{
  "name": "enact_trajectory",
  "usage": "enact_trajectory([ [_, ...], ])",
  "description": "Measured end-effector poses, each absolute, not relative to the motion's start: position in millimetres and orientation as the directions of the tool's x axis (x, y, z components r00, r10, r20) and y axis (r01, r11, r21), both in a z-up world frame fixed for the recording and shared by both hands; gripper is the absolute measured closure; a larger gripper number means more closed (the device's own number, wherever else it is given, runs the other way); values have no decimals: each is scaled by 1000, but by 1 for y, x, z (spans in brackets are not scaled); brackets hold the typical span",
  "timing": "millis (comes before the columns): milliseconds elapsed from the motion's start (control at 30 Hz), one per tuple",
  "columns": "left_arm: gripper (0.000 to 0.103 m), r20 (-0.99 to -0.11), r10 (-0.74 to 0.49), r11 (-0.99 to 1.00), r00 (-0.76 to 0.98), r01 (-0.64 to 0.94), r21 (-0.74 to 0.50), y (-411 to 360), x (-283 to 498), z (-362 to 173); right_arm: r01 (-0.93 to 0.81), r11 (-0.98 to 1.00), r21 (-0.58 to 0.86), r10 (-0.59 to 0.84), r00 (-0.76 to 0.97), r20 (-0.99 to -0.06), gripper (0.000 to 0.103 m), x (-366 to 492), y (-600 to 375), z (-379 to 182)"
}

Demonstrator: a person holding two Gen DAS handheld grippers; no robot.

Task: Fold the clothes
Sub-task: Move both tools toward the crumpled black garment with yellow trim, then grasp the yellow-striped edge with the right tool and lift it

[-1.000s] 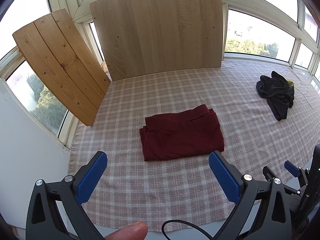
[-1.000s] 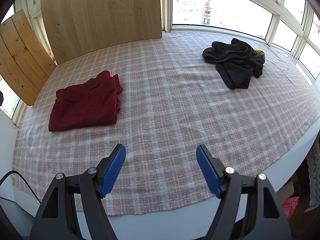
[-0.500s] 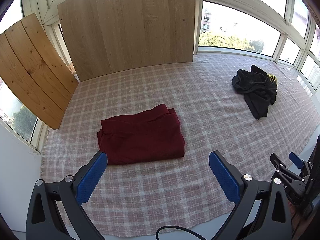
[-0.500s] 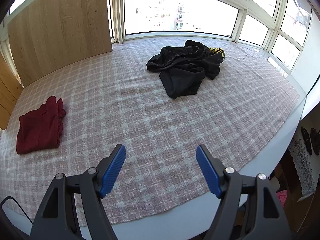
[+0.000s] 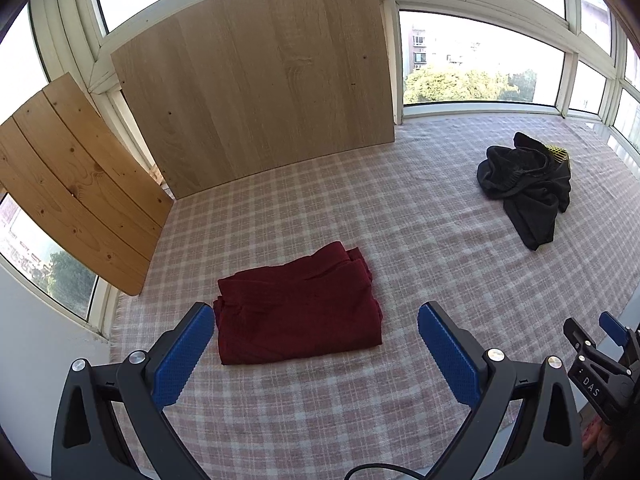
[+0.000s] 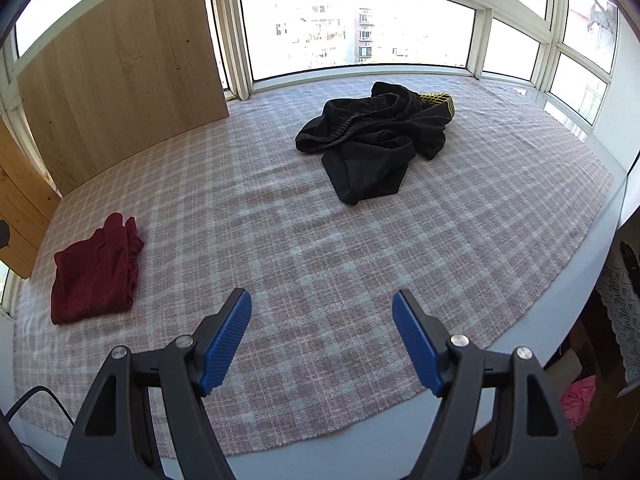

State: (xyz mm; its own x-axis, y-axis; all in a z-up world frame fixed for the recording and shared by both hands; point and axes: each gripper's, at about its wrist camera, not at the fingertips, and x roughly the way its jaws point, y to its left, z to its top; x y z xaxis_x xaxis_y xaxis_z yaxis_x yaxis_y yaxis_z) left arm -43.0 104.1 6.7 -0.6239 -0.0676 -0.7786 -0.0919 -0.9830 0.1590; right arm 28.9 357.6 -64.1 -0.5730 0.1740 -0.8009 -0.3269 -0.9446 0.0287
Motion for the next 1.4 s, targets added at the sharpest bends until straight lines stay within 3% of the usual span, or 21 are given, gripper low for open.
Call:
enact_trajectory([
  [133, 1, -771, -78, -986, -632, -67, 155, 103, -48, 10, -347, -935, 73, 143, -558, -817, 31, 25, 369, -64],
  [633, 1, -804, -60, -992, -592, -55, 114, 164, -93, -8, -334, -940, -72, 261, -565, -782, 31, -39, 439, -37],
  [1400, 1, -822, -135, -991, -553, 56, 125, 322, -177, -27, -177, -980, -89, 179, -594, -784, 30, -163, 604, -46],
])
